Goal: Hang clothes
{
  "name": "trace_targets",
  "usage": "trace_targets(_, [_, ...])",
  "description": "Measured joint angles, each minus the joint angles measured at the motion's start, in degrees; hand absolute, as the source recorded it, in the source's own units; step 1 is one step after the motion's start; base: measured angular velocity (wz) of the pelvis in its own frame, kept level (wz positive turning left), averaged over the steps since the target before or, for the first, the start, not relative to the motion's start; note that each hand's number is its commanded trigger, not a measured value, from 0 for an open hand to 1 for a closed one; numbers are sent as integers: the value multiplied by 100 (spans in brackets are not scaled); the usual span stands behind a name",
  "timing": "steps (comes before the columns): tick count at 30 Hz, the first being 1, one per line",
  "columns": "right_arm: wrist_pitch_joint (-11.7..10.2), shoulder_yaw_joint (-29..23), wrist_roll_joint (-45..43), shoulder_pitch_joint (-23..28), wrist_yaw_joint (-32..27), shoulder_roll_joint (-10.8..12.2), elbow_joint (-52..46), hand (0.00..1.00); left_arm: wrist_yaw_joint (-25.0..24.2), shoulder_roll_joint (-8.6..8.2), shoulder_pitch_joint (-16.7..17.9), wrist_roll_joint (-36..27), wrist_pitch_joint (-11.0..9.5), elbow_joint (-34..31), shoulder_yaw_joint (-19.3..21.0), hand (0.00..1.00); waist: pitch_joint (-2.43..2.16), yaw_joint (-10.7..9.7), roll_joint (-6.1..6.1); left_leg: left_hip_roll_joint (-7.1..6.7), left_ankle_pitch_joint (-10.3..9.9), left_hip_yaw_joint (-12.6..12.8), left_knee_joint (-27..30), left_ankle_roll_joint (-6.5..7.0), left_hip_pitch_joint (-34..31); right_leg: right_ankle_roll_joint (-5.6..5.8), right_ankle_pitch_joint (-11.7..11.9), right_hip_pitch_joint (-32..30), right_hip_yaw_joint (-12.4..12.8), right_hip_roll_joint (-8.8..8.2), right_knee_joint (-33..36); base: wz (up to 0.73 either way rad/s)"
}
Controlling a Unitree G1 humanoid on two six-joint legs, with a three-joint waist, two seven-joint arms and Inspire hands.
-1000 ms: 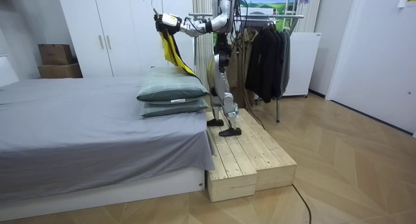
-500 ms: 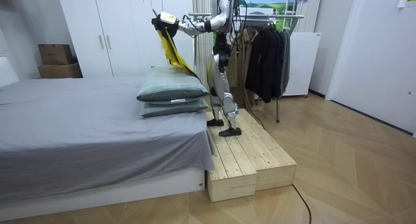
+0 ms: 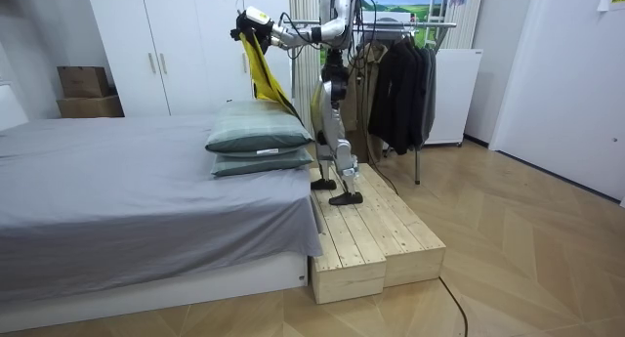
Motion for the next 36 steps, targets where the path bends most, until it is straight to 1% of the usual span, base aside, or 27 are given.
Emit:
trace_targets(2, [-13,1,-2,0,-60,-3,124,0,0,4,9,0,0,7,-44,100,2,5,6,-4,0,-11,-4,0,21,0,0,22,-5,-5,4,5])
trace_targets(5, [-89,-2,-22,0,-202,-5,298,1,0,1,9,1,0,9,-62,100,0,1,8,-6,-1,-17,-12,0,34,0,0,30,-2,-6,16,0])
trace_targets(6, [-89,-2,-39,1,-241,-5,322,15,0,-7,9,1,0,9,-71,100,-1,-3,13,-6,-1,-16,-12,0,34,-1,1,30,-2,-5,17,0])
trace_targets(7, [-90,-2,-41,1,-259,-5,326,25,0,-13,9,1,0,9,-71,100,-2,-3,15,-6,-1,-15,-11,0,34,-1,1,29,-2,-5,17,0])
trace_targets(8, [-91,-7,-67,0,-301,-5,333,41,0,-18,9,1,0,9,-71,100,-5,-3,20,-4,-1,-15,-10,0,34,-1,1,30,-2,-3,17,0])
trace_targets(9, [-91,-25,-128,0,-335,-6,340,74,0,-20,9,1,0,9,-71,100,-9,-3,25,-2,0,-14,-8,-1,34,-1,1,30,-2,-1,17,0])
trace_targets(10, [-93,-31,-161,0,-357,-6,347,85,0,-24,9,1,0,9,-71,100,-10,-3,28,-2,0,-14,-5,-1,34,-1,1,30,-2,-1,17,0])
trace_targets(11, [-96,-41,-215,1,-402,-6,359,100,0,-27,9,0,0,9,-70,100,-12,-3,32,-2,0,-12,0,-1,33,-1,0,30,-1,-1,17,0])
trace_targets(19, [-139,-78,-213,1,-528,-5,475,100,0,-52,9,-13,-1,10,-66,100,-13,8,33,-7,1,-4,10,0,34,-1,0,32,6,-7,17,0])
trace_targets(27, [-93,-336,-160,1,-533,46,513,100,-5,-226,9,-21,-16,10,-73,100,-14,12,31,-7,1,24,11,0,37,0,0,17,37,-1,30,0])
trace_targets(33, [-80,-353,-163,1,-533,46,518,100,-31,-237,9,-22,-16,10,-69,100,-17,13,25,-7,1,107,11,0,76,0,0,18,108,10,52,-7])
trace_targets(36, [-79,-358,-167,2,-532,53,566,100,-102,-239,10,-20,-16,10,-61,100,-28,8,9,-12,1,152,18,0,95,2,-2,7,161,12,87,-9])
